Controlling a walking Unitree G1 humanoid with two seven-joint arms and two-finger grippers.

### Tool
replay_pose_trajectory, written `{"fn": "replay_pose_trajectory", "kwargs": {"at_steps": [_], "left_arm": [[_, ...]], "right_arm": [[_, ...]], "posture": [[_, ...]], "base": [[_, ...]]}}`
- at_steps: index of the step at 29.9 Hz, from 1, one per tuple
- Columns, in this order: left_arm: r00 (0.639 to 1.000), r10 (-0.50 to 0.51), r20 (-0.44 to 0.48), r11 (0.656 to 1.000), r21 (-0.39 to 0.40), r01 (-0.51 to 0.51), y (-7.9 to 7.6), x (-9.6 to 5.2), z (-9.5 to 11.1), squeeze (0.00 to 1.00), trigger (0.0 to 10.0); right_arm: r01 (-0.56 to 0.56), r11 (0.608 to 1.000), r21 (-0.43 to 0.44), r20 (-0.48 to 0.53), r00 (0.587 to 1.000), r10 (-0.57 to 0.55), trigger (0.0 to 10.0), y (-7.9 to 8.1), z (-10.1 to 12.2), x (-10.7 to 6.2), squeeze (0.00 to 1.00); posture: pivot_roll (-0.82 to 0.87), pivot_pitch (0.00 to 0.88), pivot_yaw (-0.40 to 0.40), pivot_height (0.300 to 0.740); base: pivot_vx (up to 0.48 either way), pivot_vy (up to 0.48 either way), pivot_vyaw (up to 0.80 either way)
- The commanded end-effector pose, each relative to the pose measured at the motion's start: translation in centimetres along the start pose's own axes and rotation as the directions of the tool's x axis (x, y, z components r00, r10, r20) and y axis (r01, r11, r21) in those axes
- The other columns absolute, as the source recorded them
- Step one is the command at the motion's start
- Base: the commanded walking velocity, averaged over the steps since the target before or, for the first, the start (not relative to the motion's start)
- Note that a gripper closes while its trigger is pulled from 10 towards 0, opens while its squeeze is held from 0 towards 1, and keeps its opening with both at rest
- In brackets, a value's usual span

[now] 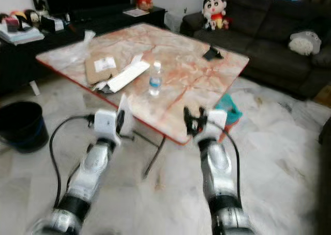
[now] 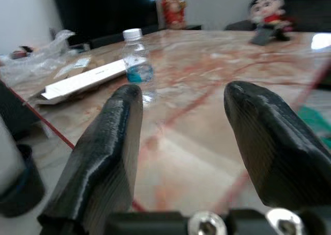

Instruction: Picking trash to rubbish bin

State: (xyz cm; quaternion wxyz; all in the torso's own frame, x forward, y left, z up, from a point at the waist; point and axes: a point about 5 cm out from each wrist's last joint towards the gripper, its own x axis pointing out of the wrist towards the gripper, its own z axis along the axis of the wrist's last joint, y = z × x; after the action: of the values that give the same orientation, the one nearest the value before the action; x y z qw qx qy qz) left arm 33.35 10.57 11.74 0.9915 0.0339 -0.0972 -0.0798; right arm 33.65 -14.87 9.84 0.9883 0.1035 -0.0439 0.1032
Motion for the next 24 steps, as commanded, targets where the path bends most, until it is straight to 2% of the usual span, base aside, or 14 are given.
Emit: {"fn": "replay_pose_trajectory", "kwargs": {"at_steps": [1,4,6,7,9,10,11,12,14,15,18,20,23,24], "left_arm": [[1.0,-0.012,0.013,1.0,-0.009,0.012,-0.6,0.1,0.3,0.0,10.0],[1.0,-0.011,0.012,1.0,-0.009,0.011,-0.5,0.1,0.3,0.0,10.0],[1.0,-0.007,-0.023,1.0,0.001,0.007,-0.3,-0.1,-0.5,0.0,10.0],[1.0,-0.007,-0.023,1.0,0.001,0.007,-0.3,-0.1,-0.5,0.0,10.0],[0.998,0.002,-0.067,1.0,0.018,-0.001,0.0,-0.4,-1.3,0.0,10.0],[0.989,0.006,-0.149,0.999,0.037,0.0,0.4,-1.0,-2.9,0.0,10.0],[0.989,0.006,-0.149,0.999,0.037,0.0,0.4,-1.0,-2.9,0.0,10.0],[0.977,0.004,-0.211,0.999,0.041,0.005,0.7,-1.7,-4.1,0.0,10.0],[0.971,0.004,-0.238,0.999,0.037,0.005,0.9,-2.1,-4.7,0.0,10.0],[0.954,0.006,-0.298,1.0,0.002,-0.005,1.2,-2.7,-5.8,0.0,10.0],[0.929,0.0,-0.37,1.0,0.026,0.01,1.5,-3.8,-7.2,0.0,10.0],[0.88,0.015,-0.475,0.999,0.048,0.008,2.2,-5.6,-9.2,0.0,10.0],[0.857,0.022,-0.515,0.999,0.048,0.003,2.5,-6.5,-10.0,0.0,10.0],[0.83,0.029,-0.557,0.998,0.056,0.003,2.7,-7.3,-10.8,0.0,10.0]], "right_arm": [[0.026,1.0,-0.008,0.004,1.0,-0.026,10.0,-0.8,0.2,-0.1,0.0],[0.029,1.0,-0.01,-0.002,1.0,-0.029,10.0,-1.0,0.2,-0.1,0.0],[0.06,0.998,-0.034,-0.053,0.997,-0.062,10.0,-2.0,-0.6,-0.6,0.0],[0.06,0.998,-0.034,-0.053,0.997,-0.062,10.0,-2.0,-0.6,-0.6,0.0],[0.082,0.996,-0.038,-0.079,0.993,-0.085,10.0,-2.7,-1.1,-1.0,0.0],[0.119,0.991,-0.062,-0.134,0.983,-0.127,10.0,-3.7,-2.0,-1.7,0.0],[0.119,0.991,-0.062,-0.134,0.983,-0.127,10.0,-3.7,-2.0,-1.7,0.0],[0.154,0.985,-0.082,-0.187,0.968,-0.168,10.0,-4.7,-2.9,-2.6,0.0],[0.173,0.98,-0.093,-0.219,0.957,-0.19,10.0,-5.2,-3.5,-3.1,0.0],[0.195,0.975,-0.103,-0.257,0.942,-0.215,10.0,-5.9,-4.2,-3.9,0.0],[0.219,0.969,-0.114,-0.312,0.918,-0.244,10.0,-6.7,-5.2,-5.2,0.0],[0.277,0.951,-0.141,-0.395,0.865,-0.31,10.0,-8.2,-6.6,-7.3,0.0],[0.295,0.942,-0.159,-0.43,0.839,-0.335,10.0,-8.6,-7.2,-8.1,0.0],[0.304,0.937,-0.173,-0.461,0.816,-0.35,10.0,-8.9,-7.7,-8.9,0.0]], "posture": [[0.15,0.0,-0.135,0.74],[0.15,0.0,-0.135,0.74],[0.15,0.0,-0.135,0.74],[0.15,0.0,-0.135,0.74],[0.15,0.0,-0.135,0.74],[0.15,0.0,-0.135,0.74],[0.15,0.0,-0.135,0.74],[0.15,0.0,-0.135,0.74],[0.15,0.0,-0.135,0.74],[0.15,0.0,-0.14,0.74],[0.15,0.0,-0.14,0.74],[0.15,0.0,-0.14,0.74],[0.15,0.0,-0.14,0.74],[0.15,0.0,-0.14,0.74]], "base": [[-0.247,0.0,0.0],[-0.25,0.0,0.0],[-0.122,0.0,0.0],[0.0,0.0,0.0],[0.0,0.0,0.0],[0.0,0.0,0.0],[0.0,0.0,0.0],[0.0,0.0,0.0],[0.0,0.0,0.0],[0.0,0.0,0.0],[0.0,0.0,0.0],[0.0,0.0,0.0],[0.0,0.0,0.0],[0.0,0.0,0.0]]}}
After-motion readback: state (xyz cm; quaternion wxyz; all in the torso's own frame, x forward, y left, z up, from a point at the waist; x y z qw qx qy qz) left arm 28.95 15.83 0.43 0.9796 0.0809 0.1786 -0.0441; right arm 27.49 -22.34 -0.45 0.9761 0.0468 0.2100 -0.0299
